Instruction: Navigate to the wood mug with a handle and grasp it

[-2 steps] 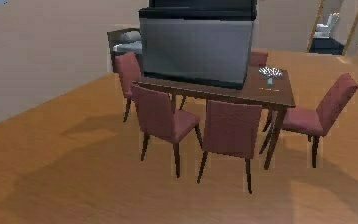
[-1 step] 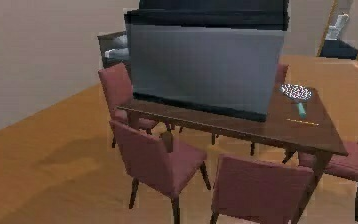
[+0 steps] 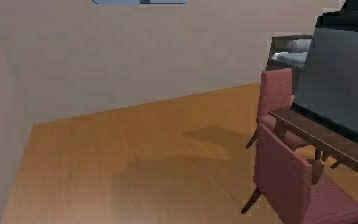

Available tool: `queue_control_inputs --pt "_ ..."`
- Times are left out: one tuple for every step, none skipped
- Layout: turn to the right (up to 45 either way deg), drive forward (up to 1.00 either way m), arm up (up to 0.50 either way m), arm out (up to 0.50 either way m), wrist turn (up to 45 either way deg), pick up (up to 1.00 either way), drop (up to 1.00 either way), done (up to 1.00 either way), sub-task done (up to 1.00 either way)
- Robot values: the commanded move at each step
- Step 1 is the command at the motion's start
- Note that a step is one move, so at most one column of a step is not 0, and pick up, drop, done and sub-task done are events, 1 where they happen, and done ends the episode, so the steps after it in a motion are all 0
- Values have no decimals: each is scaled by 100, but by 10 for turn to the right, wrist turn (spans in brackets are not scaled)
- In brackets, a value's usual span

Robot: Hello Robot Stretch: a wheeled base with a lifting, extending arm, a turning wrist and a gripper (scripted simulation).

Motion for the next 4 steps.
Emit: queue_control_inputs --pt "-90 0 0 0 0 0 0 0 0" --pt "0 60 0 0 0 0 0 0 0" --pt "-120 0 0 0 0 0 0 0 0" --pt "450 0 0 0 0 0 0 0 0"
